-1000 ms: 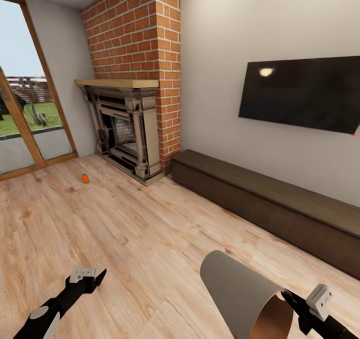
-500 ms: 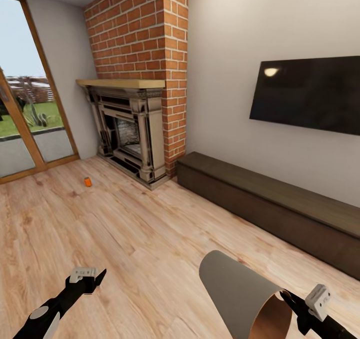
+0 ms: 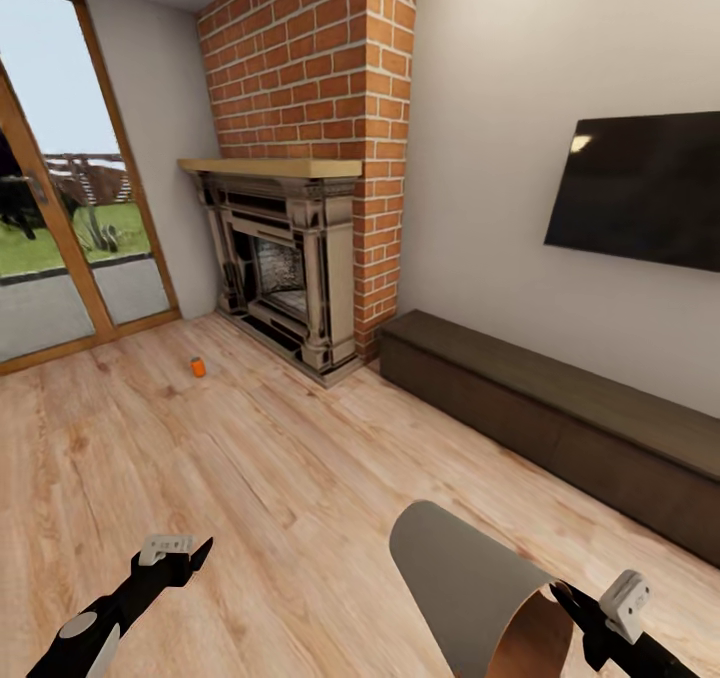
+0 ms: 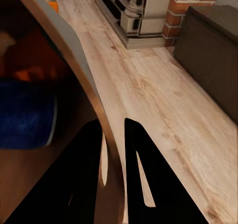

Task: Put the three can of soda from the living room inside the tash can in the kitchen.

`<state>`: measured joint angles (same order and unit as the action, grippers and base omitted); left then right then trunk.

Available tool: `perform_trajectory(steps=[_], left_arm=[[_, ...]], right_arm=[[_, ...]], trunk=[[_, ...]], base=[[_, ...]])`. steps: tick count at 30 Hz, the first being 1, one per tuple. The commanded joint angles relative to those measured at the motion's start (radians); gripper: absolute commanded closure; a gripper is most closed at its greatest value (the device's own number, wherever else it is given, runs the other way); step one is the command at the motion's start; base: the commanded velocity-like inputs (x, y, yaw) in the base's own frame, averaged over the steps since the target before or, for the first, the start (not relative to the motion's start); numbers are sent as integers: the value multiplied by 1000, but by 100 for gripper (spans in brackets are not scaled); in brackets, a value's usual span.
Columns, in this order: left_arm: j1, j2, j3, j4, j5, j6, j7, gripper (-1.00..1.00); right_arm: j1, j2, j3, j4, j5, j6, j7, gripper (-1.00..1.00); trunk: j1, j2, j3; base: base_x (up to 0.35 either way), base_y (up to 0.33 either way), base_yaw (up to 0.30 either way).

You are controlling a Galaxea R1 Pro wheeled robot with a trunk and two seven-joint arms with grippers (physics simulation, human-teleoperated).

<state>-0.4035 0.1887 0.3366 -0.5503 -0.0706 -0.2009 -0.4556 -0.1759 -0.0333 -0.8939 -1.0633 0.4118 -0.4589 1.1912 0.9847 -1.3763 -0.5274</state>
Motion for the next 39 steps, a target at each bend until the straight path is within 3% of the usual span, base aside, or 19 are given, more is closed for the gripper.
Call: perform_trajectory(steps=[1, 7, 20, 39], left_arm=[[0, 0, 0, 0, 0, 0, 0, -100], [0, 0, 0, 0, 0, 0, 0, -100], [0, 0, 0, 0, 0, 0, 0, -100], [0, -1, -1, 0, 0, 0, 0, -100]], right_arm=[[-1, 1, 0, -1, -1, 3, 0, 100], [-1, 1, 5, -1, 5, 4, -55, 100], [-1, 2, 18, -1, 6, 5, -64, 100], [-1, 5, 22, -1, 4, 5, -65, 100]], trunk=[[0, 0, 0], [0, 0, 0], [0, 0, -5], [0, 0, -23]], base=[[259, 229, 203], [259, 227, 211], [259, 222, 208], [256, 186, 16]])
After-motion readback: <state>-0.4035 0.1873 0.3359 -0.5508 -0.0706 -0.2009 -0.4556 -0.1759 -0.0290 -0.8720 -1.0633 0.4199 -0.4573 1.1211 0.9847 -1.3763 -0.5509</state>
